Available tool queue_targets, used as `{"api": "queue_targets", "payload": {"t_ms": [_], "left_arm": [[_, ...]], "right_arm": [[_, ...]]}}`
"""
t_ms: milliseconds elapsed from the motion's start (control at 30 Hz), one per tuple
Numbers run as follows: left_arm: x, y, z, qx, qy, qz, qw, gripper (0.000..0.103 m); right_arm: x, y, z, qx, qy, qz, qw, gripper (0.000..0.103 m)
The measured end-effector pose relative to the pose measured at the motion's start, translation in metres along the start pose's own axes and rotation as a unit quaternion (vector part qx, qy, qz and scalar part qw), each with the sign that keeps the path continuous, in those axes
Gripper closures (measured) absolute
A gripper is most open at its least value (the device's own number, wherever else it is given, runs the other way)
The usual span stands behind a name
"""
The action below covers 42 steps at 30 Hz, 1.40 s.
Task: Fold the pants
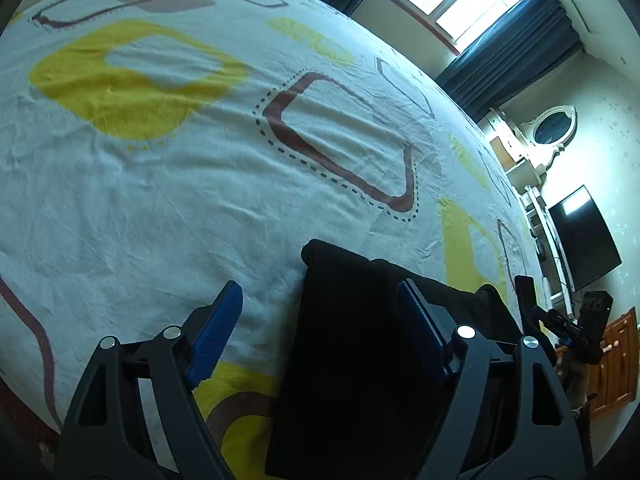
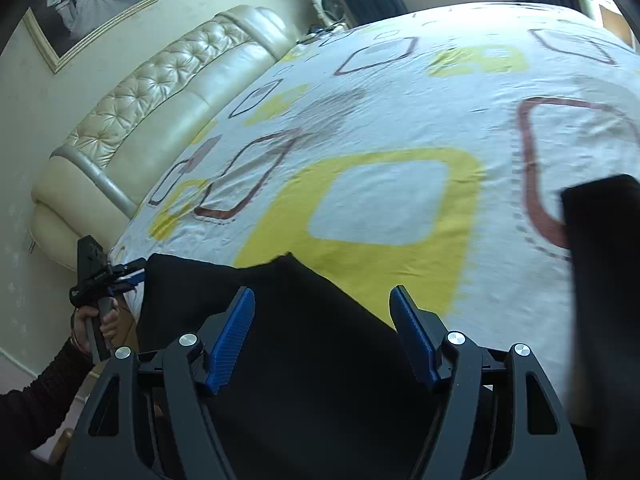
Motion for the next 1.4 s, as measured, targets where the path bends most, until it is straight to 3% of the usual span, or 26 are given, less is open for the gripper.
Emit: {"api": "queue_targets", "payload": {"t_ms": [100, 167, 233, 300, 367, 433, 567, 600, 633, 667, 700, 733, 800, 933, 1033, 1100, 1133, 1167, 1200, 1233, 1300, 1367, 1400], "left_arm": [[0.021, 0.006, 0.022, 0.04, 0.008, -0.024, 0.9989, 0.024], [0.035, 0.007, 0.03, 0.048, -0.006, -0.02, 0.9986, 0.022], [0.05, 0.004, 0.031, 0.038, -0.028, -0.015, 0.9987, 0.018], [0.065, -0.003, 0.027, 0.025, -0.033, -0.015, 0.999, 0.017], [0.079, -0.013, 0.019, 0.012, -0.031, -0.019, 0.9993, 0.017], [0.091, -0.023, 0.01, -0.006, -0.033, -0.018, 0.9993, 0.017], [0.113, -0.044, -0.004, -0.034, -0.028, -0.015, 0.9989, 0.017], [0.118, -0.048, -0.008, -0.038, -0.027, -0.016, 0.9988, 0.017], [0.122, -0.052, -0.011, -0.042, -0.026, -0.015, 0.9987, 0.017], [0.126, -0.057, -0.013, -0.046, -0.027, -0.012, 0.9985, 0.017], [0.13, -0.06, -0.015, -0.051, -0.031, -0.007, 0.9982, 0.017], [0.134, -0.063, -0.017, -0.054, -0.034, -0.003, 0.998, 0.017], [0.141, -0.068, -0.019, -0.056, -0.04, 0.004, 0.9976, 0.017], [0.157, -0.073, -0.018, -0.05, -0.053, 0.011, 0.9973, 0.017], [0.166, -0.08, -0.021, -0.053, -0.057, 0.013, 0.9969, 0.017], [0.169, -0.085, -0.023, -0.054, -0.058, 0.012, 0.9968, 0.016], [0.17, -0.087, -0.024, -0.053, -0.057, 0.011, 0.9969, 0.016], [0.17, -0.088, -0.025, -0.052, -0.056, 0.009, 0.997, 0.015], [0.17, -0.089, -0.025, -0.05, -0.053, 0.006, 0.9973, 0.015], [0.17, -0.09, -0.023, -0.046, -0.052, 0.001, 0.9976, 0.015], [0.17, -0.09, -0.02, -0.039, -0.052, -0.01, 0.9978, 0.015], [0.168, -0.09, -0.017, -0.029, -0.049, -0.015, 0.9982, 0.015], [0.166, -0.09, -0.015, -0.024, -0.048, -0.014, 0.9984, 0.015]], "right_arm": [[0.06, -0.022, 0.085, 0.038, -0.077, -0.04, 0.996, 0.033], [0.113, -0.043, 0.144, 0.065, -0.139, -0.09, 0.984, 0.032], [0.168, -0.069, 0.199, 0.094, -0.201, -0.144, 0.964, 0.032], [0.222, -0.1, 0.247, 0.106, -0.27, -0.195, 0.937, 0.032], [0.267, -0.133, 0.275, 0.091, -0.321, -0.236, 0.913, 0.032], [0.298, -0.159, 0.286, 0.069, -0.339, -0.264, 0.9, 0.032], [0.314, -0.177, 0.283, 0.079, -0.304, -0.271, 0.91, 0.03], [0.31, -0.175, 0.278, 0.074, -0.305, -0.257, 0.914, 0.035], [0.305, -0.172, 0.273, 0.062, -0.307, -0.237, 0.92, 0.05], [0.302, -0.17, 0.268, 0.045, -0.312, -0.214, 0.924, 0.055], [0.296, -0.167, 0.263, 0.036, -0.312, -0.196, 0.929, 0.071], [0.294, -0.165, 0.263, 0.031, -0.307, -0.189, 0.932, 0.081], [0.289, -0.156, 0.266, 0.023, -0.336, -0.163, 0.927, 0.088], [0.283, -0.14, 0.275, 0.038, -0.369, -0.129, 0.92, 0.089], [0.29, -0.14, 0.267, 0.026, -0.392, -0.108, 0.913, 0.089], [0.304, -0.149, 0.262, 0.017, -0.392, -0.119, 0.912, 0.085], [0.31, -0.153, 0.265, 0.031, -0.383, -0.135, 0.913, 0.07], [0.317, -0.156, 0.276, 0.057, -0.372, -0.163, 0.912, 0.061], [0.325, -0.16, 0.287, 0.082, -0.356, -0.197, 0.91, 0.045], [0.331, -0.165, 0.3, 0.111, -0.346, -0.232, 0.903, 0.035], [0.339, -0.175, 0.328, 0.144, -0.399, -0.288, 0.859, 0.034], [0.33, -0.171, 0.341, 0.171, -0.4, -0.305, 0.847, 0.034], [0.317, -0.16, 0.339, 0.172, -0.402, -0.29, 0.851, 0.034]]}}
Point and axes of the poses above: each gripper's, at about its wrist camera, not at the fingertips, and z roughly against the way its jaws point, x to its right, y to its top, the point moved 4 cm from there along -z, roughly the way its jaws point, and after that the axes turned 4 degrees about y, right-handed, at the moved point
